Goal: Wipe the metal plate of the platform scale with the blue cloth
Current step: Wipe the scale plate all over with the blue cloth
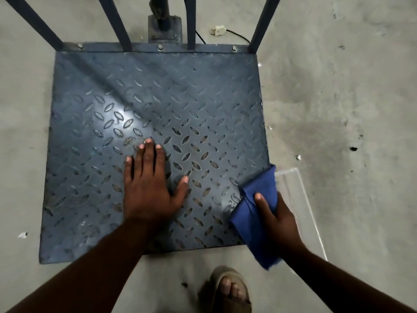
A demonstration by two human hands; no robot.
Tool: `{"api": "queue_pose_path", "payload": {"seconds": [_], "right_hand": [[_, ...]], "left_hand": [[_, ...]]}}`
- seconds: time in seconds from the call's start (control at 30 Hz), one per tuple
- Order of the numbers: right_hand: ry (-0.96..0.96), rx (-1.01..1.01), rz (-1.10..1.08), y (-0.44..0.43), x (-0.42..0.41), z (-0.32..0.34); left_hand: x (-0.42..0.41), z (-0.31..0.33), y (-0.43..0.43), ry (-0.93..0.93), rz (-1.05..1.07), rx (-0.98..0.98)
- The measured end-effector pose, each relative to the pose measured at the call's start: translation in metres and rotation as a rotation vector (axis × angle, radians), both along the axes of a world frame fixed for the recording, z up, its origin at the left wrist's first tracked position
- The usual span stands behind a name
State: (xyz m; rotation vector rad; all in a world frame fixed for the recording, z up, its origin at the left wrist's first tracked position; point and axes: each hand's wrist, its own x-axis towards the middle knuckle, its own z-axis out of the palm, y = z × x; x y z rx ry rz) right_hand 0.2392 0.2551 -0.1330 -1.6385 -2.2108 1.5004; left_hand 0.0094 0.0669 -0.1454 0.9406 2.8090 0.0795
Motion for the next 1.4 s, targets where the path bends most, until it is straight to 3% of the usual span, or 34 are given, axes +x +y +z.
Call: {"api": "queue_pose_path", "payload": {"seconds": [0.1,0.43,0.57,0.8,0.97,1.27,1.4], "right_hand": [[-0.031,-0.004,0.033,0.019,-0.016,-0.006],[0.027,0.258,0.124,0.162,-0.226,-0.018],[0.050,0.256,0.113,0.151,-0.211,-0.016],[-0.005,0.120,0.077,0.081,-0.104,-0.015],[-0.012,0.131,0.085,0.106,-0.135,-0.021],[0.038,0.456,0.135,0.182,-0.264,-0.018],[0.035,0.641,0.408,0.167,-0.234,-0.026]], "left_hand": [[0.000,0.000,0.001,-0.004,-0.006,0.007],[0.002,-0.004,-0.002,0.014,0.000,0.052],[0.001,-0.003,-0.002,0.014,0.002,0.073],[0.000,-0.003,-0.003,0.003,-0.005,0.057],[0.000,-0.003,-0.003,0.005,-0.006,0.071],[0.002,-0.005,-0.003,0.050,-0.004,0.137],[0.001,-0.003,-0.004,0.038,-0.012,0.094]]}}
